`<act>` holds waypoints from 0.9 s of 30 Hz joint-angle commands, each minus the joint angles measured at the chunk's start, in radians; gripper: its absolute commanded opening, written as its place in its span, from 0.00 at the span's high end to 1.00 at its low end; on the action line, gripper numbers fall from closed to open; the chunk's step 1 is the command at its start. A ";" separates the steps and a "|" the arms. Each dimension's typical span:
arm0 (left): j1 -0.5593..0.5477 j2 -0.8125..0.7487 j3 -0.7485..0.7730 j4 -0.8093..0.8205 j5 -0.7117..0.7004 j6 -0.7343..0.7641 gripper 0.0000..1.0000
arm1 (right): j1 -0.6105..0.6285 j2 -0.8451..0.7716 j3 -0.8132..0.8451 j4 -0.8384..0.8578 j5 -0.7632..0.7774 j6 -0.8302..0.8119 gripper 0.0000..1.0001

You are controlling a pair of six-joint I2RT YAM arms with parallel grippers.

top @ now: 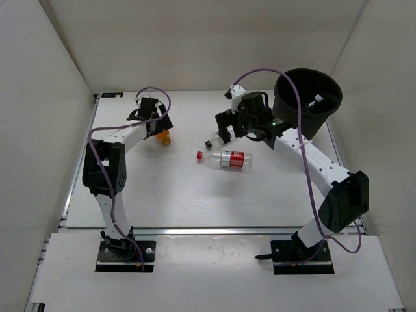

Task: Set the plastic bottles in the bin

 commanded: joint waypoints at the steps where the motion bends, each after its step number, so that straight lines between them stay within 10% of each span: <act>1: -0.001 -0.017 0.051 0.149 -0.036 -0.001 0.01 | -0.009 -0.006 -0.049 0.024 -0.102 0.085 0.01; 11: 0.025 0.173 0.209 -0.004 -0.123 -0.059 0.06 | -0.087 -0.029 -0.140 0.053 -0.173 0.157 0.01; 20: 0.027 0.111 0.163 0.022 -0.062 -0.070 0.46 | -0.081 -0.046 -0.180 0.078 -0.181 0.171 0.01; 27: -0.060 -0.087 0.028 0.056 0.028 -0.076 0.54 | 0.005 -0.021 -0.183 0.177 -0.291 0.117 0.00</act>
